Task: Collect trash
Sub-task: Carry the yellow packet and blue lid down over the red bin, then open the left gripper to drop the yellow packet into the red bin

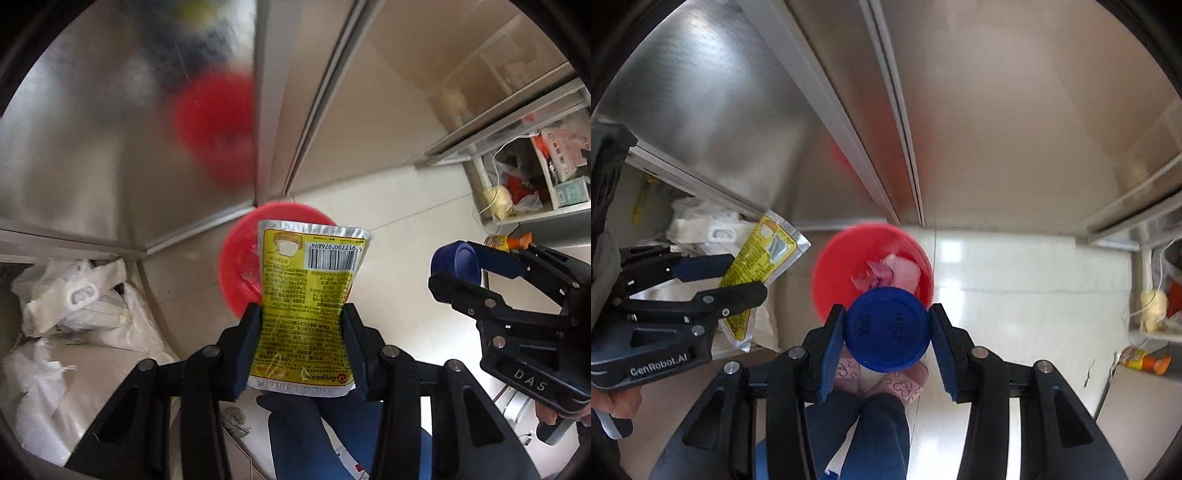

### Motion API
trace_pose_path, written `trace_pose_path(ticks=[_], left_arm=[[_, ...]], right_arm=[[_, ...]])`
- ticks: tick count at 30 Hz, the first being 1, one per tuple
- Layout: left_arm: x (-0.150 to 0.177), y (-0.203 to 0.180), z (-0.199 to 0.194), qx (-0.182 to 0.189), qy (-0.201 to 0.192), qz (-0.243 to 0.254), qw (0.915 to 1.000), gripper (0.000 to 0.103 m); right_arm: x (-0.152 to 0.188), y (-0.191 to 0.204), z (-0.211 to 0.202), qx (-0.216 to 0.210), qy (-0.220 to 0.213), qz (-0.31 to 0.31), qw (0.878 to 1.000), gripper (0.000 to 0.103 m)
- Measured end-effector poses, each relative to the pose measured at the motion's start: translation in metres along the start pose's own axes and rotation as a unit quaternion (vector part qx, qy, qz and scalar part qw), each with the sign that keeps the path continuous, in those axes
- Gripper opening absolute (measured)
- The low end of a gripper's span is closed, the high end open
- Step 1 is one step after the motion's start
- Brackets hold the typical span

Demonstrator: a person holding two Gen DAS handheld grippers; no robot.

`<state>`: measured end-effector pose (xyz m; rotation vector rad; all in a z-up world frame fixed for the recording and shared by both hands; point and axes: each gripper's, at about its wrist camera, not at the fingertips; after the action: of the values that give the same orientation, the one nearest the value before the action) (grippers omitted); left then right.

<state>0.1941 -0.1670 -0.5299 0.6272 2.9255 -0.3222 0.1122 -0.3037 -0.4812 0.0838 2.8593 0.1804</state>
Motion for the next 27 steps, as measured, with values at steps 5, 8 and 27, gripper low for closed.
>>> trace_pose_path(ticks=[5,8,27], left_arm=[[0.007,-0.004,0.019,-0.003,0.008,0.020,0.9998,0.044],[0.008,-0.004,0.030,0.008,0.023,0.019,0.9995,0.044],[0.008,0.014,0.038,0.031,0.031,0.020,0.9989,0.050]], right_arm=[[0.005,0.008,0.014,0.002,0.015,0.004,1.000,0.043],[0.008,0.001,0.013,-0.004,0.020,0.004,1.000,0.043],[0.003,-0.004,0.019,-0.007,0.031,-0.020,0.999,0.043]])
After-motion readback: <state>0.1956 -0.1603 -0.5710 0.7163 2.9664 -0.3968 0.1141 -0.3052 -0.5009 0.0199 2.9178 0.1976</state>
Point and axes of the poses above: each gripper's, at about its wrist camera, not at the fingertips, and z roughly the way its jaws point, y to its left, x to its underside, and after that the axes turned 7 degrees about -y, right-handed
